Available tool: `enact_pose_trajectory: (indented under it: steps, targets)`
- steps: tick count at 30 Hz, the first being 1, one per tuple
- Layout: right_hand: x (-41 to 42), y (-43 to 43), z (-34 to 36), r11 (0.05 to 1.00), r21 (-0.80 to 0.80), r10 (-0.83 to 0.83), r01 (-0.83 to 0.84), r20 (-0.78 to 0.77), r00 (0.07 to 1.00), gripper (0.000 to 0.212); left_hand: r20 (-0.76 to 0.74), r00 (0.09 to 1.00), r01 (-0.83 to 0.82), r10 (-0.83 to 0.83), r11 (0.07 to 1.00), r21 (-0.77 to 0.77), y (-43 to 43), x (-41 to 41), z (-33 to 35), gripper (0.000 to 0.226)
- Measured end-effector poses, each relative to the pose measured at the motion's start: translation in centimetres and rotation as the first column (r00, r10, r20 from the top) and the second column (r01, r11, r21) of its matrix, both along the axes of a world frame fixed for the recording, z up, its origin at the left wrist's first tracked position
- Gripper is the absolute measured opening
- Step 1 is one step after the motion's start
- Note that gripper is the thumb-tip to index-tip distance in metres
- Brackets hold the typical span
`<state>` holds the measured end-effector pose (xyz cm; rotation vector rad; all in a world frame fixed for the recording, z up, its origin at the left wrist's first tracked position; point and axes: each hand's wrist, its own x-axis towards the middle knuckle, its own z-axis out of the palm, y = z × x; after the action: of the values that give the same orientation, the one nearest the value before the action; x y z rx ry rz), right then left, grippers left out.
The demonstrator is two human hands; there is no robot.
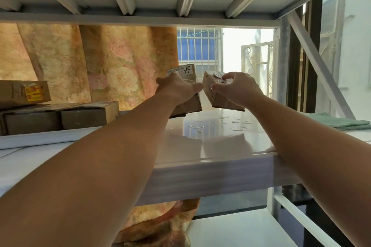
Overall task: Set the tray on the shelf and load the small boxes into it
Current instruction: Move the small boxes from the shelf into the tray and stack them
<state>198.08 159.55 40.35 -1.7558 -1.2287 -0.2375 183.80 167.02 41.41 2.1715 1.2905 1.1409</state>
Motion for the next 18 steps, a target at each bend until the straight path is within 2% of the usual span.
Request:
enact_pose_trajectory:
  steps: [2,6,8,10,13,16,18]
  targets:
    - [0.0,0.2,0.0,1.000,-0.003,0.010,-0.010,0.016,1.000,0.052,-0.033,0.999,-0.036,0.036,0.999,0.011,-0.1,-0.5,0.2,0.080]
    - [-0.9,0.5,0.4,1.000,-0.005,0.004,-0.003,0.076,0.997,0.059,-0.091,0.995,-0.047,0.047,0.999,-0.003,-0.3,-1.4,1.0,0.076]
    - [-1.7,0.6,0.8,0.999,-0.016,-0.030,0.032,0.147,0.989,0.056,-0.102,0.994,-0.045,0.043,0.999,-0.022,-0.7,-2.0,1.5,0.071]
    - [-2.6,0.8,1.1,0.997,-0.037,-0.056,0.065,0.203,0.978,0.057,-0.065,0.998,-0.020,0.017,0.998,-0.052,-1.4,-2.7,2.1,0.055]
    - [-4.0,1.3,1.3,0.996,-0.048,-0.064,0.075,0.198,0.978,0.065,0.047,0.999,0.025,-0.019,0.992,-0.125,-2.0,-4.3,3.2,0.036]
    - [-5.9,2.2,1.6,0.996,-0.019,-0.083,0.088,0.184,0.979,0.075,0.007,1.000,-0.020,0.021,0.993,-0.115,-1.9,-6.4,4.2,0.038]
    - [-7.1,2.8,2.0,0.996,0.011,-0.093,0.093,0.186,0.978,0.073,-0.034,0.997,-0.070,0.068,0.995,-0.075,-1.6,-8.1,4.8,0.041]
